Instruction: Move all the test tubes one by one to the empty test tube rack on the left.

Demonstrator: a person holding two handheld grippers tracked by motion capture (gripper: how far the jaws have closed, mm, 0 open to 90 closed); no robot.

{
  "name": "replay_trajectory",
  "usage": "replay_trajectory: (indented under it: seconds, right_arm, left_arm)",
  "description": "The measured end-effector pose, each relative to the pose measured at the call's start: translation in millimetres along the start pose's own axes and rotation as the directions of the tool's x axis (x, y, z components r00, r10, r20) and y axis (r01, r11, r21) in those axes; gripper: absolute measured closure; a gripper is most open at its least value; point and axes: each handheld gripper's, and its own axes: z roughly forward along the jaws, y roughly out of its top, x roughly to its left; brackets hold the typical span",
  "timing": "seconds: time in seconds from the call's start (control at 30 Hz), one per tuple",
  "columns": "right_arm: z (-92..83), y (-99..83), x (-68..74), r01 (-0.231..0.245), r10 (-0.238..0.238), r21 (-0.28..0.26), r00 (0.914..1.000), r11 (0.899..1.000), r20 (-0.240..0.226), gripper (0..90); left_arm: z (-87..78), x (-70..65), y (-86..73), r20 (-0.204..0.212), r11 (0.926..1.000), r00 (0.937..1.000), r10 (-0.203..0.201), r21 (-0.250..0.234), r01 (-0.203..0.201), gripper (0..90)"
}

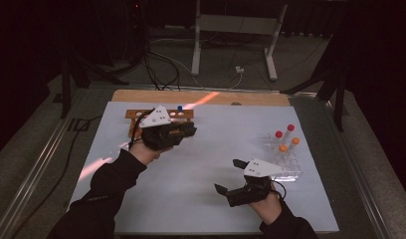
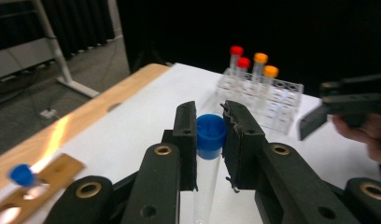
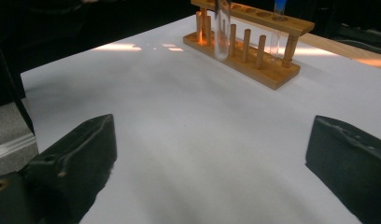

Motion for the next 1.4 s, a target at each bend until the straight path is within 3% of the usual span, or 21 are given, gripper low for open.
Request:
replay_trajectory:
  seconds: [0.13,0.37,0.63,0.87,1.07,1.33,1.4]
  right_arm:
    - [-1.6,0.5,-0.8,-0.008,0.008,-0.019,0.9999,1.0,-0.007,0.0]
    - [-2.7,-0.4,0.3,0.017,-0.017,-0.026,0.9995,1.0,0.025,0.0]
    - [-4.6,-1.5,0.0,0.032,-0.03,-0.03,0.9983,0.999,0.049,0.0]
    - [-6.1,-1.2,-0.7,0.029,-0.027,-0.043,0.999,0.999,0.037,0.0]
    - [-6.3,-2.1,-1.1,0.037,-0.036,-0.025,0.9989,0.999,0.03,0.0]
    - [-6.5,-2.7,-2.2,0.032,-0.031,-0.024,0.9994,0.999,0.017,0.0]
    - [-7.0,-2.9,-2.5,0.029,-0.029,-0.026,0.9995,0.999,0.015,0.0]
  left_arm:
    - [-2.3,14.2,5.6,-0.044,0.9999,0.999,-0.008,-0.007,0.008,77.2]
    - [-5.7,38.8,11.6,-0.112,0.9991,0.9929,-0.041,-0.019,0.039,77.2]
    - [-5.4,63.0,10.4,-0.191,0.9979,0.9794,-0.065,-0.019,0.062,77.2]
    - [2.9,86.6,6.5,-0.259,0.9965,0.9624,-0.081,-0.001,0.084,77.2]
    - [10.1,101.1,4.4,-0.292,0.9948,0.9513,-0.099,-0.007,0.101,77.2]
    - [23.2,111.7,-5.0,-0.324,0.9956,0.9416,-0.091,-0.01,0.093,77.1]
    - [27.0,113.7,-9.4,-0.323,0.994,0.9405,-0.106,-0.009,0.109,77.1]
